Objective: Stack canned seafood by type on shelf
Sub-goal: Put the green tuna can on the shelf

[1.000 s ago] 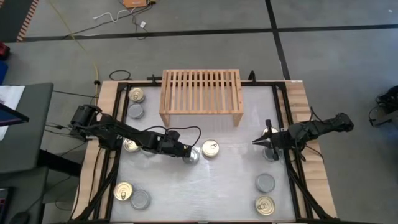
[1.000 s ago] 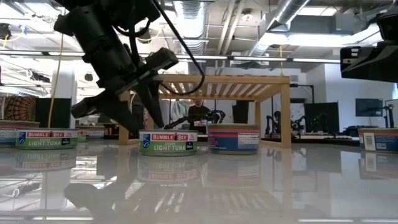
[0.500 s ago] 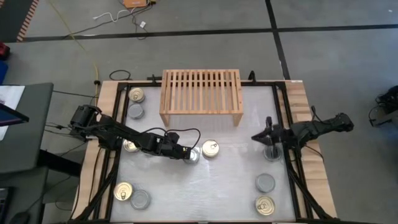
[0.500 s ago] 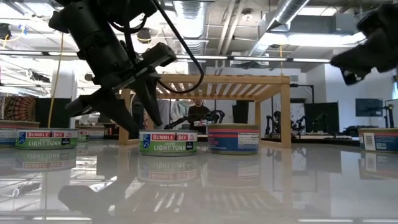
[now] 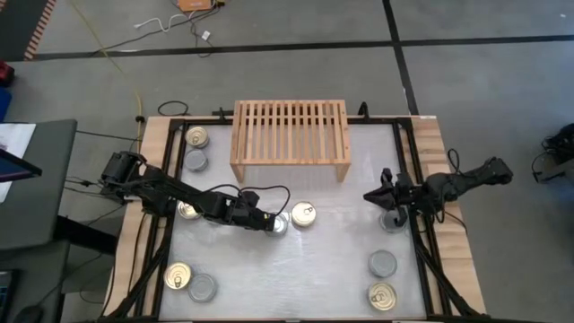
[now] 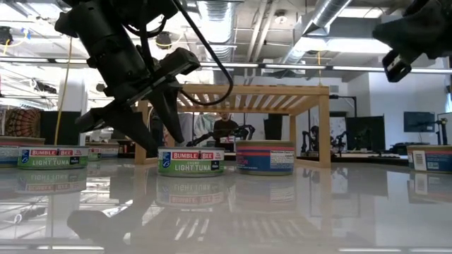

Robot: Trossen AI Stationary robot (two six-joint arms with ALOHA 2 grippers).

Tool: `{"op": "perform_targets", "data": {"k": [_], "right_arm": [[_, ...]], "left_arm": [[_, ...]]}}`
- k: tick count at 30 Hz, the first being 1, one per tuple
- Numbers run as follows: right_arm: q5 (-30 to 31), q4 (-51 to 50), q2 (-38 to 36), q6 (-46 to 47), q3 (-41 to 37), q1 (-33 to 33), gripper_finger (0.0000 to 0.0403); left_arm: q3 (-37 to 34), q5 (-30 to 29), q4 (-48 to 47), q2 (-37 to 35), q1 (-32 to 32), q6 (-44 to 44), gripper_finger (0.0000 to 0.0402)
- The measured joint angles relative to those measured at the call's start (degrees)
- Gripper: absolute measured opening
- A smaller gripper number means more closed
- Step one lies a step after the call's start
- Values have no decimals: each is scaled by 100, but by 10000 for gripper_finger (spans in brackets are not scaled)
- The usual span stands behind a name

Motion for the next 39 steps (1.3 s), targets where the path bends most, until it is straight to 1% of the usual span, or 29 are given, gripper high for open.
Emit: {"op": "perform_targets", "data": {"k": [4,8,12,16,19,22,26,31,33,36,39], "right_arm": [[-33,-219,802,281,361,196,56],[-33,-605,1819,683,1005,281,56],[-33,-650,2877,1547,1624,223,56],[-33,-72,3814,2180,2022,208,56],[-33,645,4408,2321,2117,194,56],[-33,1202,4900,2342,2143,136,56],[-31,1393,5452,2448,2143,30,56],[-68,1501,6042,3916,2143,-7,56],[-337,1445,6324,4198,2198,-51,56],[-452,1369,6775,4413,2527,-53,46],[-474,945,7258,4462,3087,-60,22]], "left_arm": [[0,134,0,0,0,112,171],[0,151,-4,0,-9,196,171],[0,149,-4,0,-9,293,171],[0,149,-3,0,-9,443,171],[0,149,-5,0,-9,499,171],[0,151,-30,0,-9,520,171],[0,194,-137,0,-9,549,171],[0,458,-267,-3,-9,637,171],[0,585,-279,-9,-9,810,171],[0,612,-323,-13,-9,938,171],[0,661,-336,-49,-3,1123,171]]}}
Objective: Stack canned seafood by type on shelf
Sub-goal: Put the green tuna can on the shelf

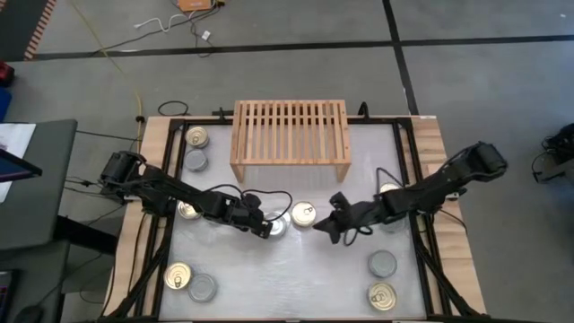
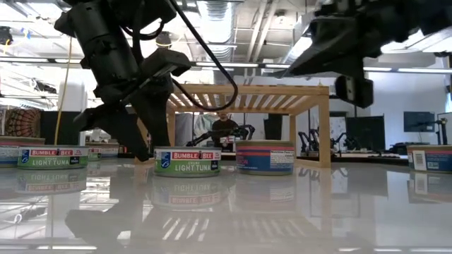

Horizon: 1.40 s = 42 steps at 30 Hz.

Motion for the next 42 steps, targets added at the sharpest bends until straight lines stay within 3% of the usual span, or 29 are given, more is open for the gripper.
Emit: {"op": "perform_targets", "data": {"k": [3,8,13,18,22,26,36,42], "right_arm": [[-9,-574,476,-5,630,-43,12],[-9,-1372,1211,187,1558,-193,43],[-9,-1375,1877,271,2244,-289,53],[-32,-1560,2499,825,2799,-372,35],[-37,-2317,2869,1139,3373,-376,12],[-35,-3074,3113,1267,3894,-402,25],[9,-3282,3367,1828,4014,-406,18],[11,-3276,3410,1841,4013,-408,67]], "left_arm": [[-1,76,-4,-90,7,245,171],[-2,48,-105,-452,7,707,171],[-2,2,-670,-723,9,1022,171],[-49,-78,-1301,-779,7,1096,171],[-364,83,-1099,-774,8,1115,171],[-665,251,-516,-777,7,1120,171],[-804,379,-114,-775,9,1342,171],[-804,388,-108,-775,9,1393,171]]}}
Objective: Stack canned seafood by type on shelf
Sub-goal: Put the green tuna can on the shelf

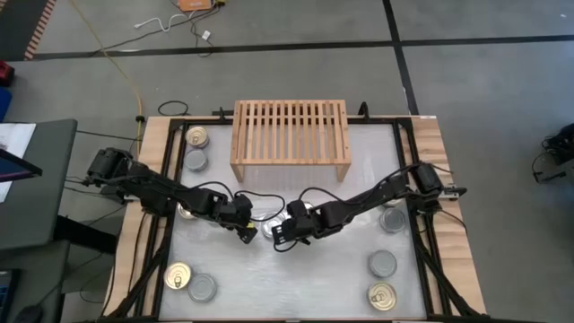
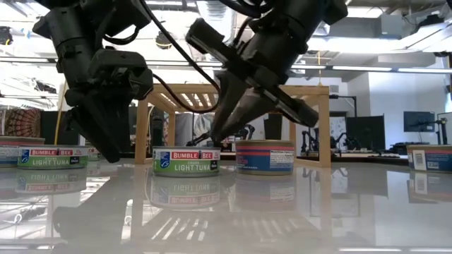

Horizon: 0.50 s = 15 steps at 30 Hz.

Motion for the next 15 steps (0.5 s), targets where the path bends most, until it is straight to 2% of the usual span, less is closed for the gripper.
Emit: {"op": "perform_targets", "data": {"k": [4,15], "right_arm": [[15,-32,-2,0,-2,-2,85],[18,-197,-1,2,-2,-43,98]], "left_arm": [[0,10,-2,0,0,0,171],[0,11,0,0,0,24,171]]}}
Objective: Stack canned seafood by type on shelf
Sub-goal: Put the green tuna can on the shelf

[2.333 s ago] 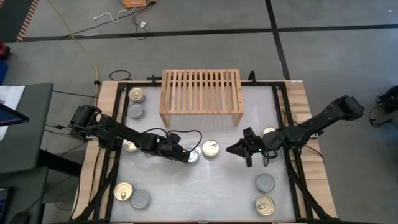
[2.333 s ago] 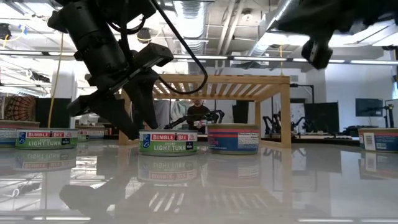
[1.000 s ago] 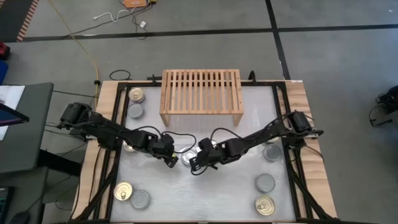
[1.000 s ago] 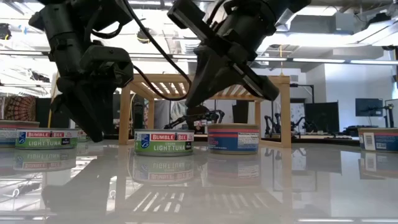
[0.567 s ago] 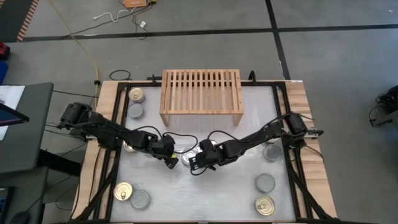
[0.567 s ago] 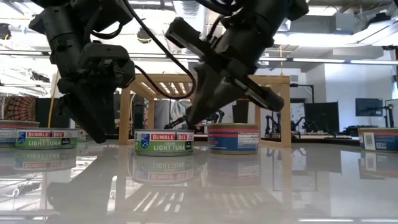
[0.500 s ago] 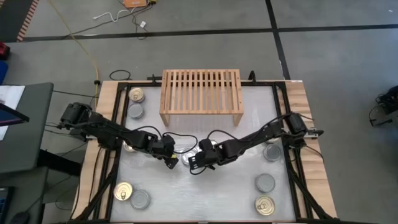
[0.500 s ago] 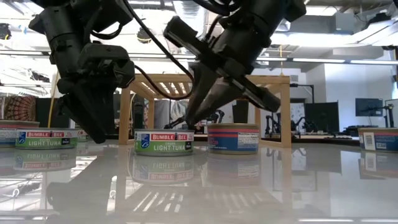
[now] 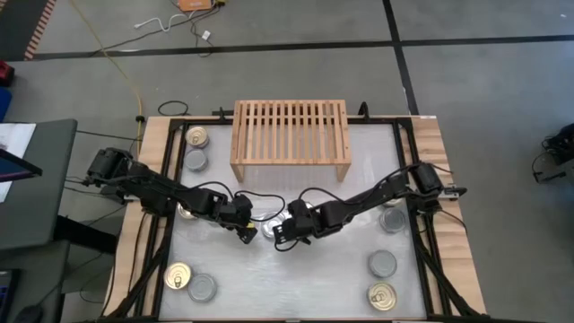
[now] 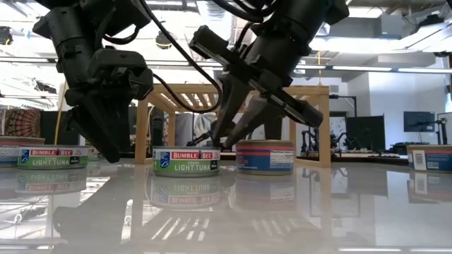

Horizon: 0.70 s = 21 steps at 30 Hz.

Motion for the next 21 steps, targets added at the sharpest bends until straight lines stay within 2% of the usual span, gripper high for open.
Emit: {"op": "perform_targets", "data": {"k": [15,21], "right_arm": [[149,17,99,101,-17,-156,98],[166,201,83,363,-269,-176,93]], "left_arm": [[0,0,-1,0,0,41,171],[0,0,11,0,2,45,171]]}}
